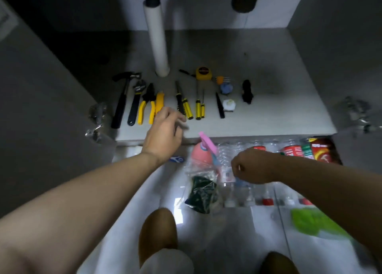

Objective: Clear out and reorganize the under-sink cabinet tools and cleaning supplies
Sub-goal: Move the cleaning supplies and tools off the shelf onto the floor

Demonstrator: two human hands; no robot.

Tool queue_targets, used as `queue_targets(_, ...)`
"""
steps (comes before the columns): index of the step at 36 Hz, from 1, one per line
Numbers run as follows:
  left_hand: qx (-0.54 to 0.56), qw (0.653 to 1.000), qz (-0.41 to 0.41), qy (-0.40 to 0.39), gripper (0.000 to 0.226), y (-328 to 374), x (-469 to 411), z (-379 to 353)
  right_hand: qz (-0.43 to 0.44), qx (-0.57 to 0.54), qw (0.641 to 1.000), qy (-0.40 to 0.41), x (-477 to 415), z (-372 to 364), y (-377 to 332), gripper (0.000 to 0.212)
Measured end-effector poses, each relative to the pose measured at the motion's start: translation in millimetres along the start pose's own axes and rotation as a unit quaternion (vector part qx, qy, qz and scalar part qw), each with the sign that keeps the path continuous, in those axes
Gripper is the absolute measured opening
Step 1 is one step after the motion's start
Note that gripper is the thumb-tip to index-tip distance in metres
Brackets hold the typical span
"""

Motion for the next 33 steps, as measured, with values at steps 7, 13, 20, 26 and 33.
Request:
queue_targets(7, -0.012, 0.981, -0.039, -0.191, 0.027, 55, -67, -61, -0.152, -0.114, 0.964, 0.184, -19, 39, 99, 0.024)
queue_targets(13, -0.001, 0.977, -0.053, -0.208, 0.046, 67, -94, -91, -0.198, -0.19, 0.934, 0.231, -63, 52, 131, 0.067)
queue_targets(20, 0.007, 0.98, -0.03, -0.195, 0.037, 54, -116, -113, -0.194, -0.177, 0.922, 0.285, -106, 60, 144, 0.066)
queue_targets(26, -0.06, 0.984, -0.083, -0.143, 0.03, 46, -149, -116, -0.206, -0.154, 0.913, 0.316, -116, 61, 146, 0.055)
queue_targets(33, -0.14, 0.969, -0.119, -0.166, 0.047, 36, -180, -129, -0.239, -0.171, 0.884, 0.363, -114, 58, 150, 0.035)
Point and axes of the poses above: each hand's wrist, its own x-axis away from the middle knuckle, its own z-axis out of the back of the hand, y = z × x, the point moved 6 cm from there along -x, towards the middle knuckle, and after that the axes turned 9 degrees about y, right-handed, at the moved point
